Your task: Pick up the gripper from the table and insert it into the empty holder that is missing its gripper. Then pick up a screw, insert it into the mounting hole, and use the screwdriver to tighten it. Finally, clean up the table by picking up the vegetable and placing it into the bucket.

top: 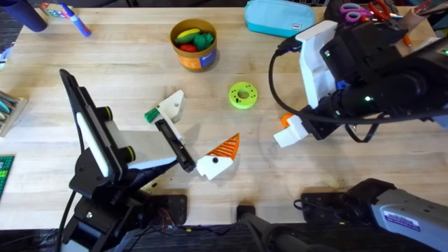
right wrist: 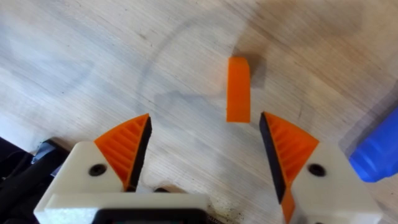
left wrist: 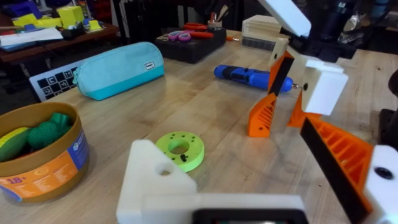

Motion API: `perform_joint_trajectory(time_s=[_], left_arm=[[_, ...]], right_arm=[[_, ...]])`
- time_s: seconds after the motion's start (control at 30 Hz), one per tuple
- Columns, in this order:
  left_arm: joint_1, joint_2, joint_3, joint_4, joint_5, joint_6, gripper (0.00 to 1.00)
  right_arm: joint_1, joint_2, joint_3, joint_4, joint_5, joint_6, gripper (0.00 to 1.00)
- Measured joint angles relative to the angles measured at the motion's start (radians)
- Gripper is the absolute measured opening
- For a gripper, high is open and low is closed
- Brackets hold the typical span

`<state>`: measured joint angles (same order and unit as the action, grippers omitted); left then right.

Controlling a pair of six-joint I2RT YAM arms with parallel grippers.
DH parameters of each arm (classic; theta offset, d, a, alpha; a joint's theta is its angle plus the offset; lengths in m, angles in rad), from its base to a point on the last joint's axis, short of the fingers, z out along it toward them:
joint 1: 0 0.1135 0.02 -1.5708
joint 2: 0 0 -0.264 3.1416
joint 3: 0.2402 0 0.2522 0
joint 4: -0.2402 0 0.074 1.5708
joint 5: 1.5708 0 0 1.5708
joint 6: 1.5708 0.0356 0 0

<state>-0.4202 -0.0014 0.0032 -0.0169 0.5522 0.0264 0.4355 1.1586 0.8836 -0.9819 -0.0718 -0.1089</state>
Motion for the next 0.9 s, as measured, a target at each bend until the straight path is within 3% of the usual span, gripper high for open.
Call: perform_joint_trajectory(time_s=[0.53,0.8,0.9], left_arm=[[0.000,0.002,0.002,-0.010,0.001,0.000,0.993],[0.000,0.002,0.002,-0.010,0.001,0.000,0.993],[0.000,0.002,0.002,-0.010,0.001,0.000,0.993]], right_arm=[[0.000,0.015,-0.001,0.045,0.065,0.008,0.979],[0.000,0.023,-0.001,0.065,0.082,0.002,0.849],[0.000,0.046,-0.001,0.067,0.082,0.002,0.653]])
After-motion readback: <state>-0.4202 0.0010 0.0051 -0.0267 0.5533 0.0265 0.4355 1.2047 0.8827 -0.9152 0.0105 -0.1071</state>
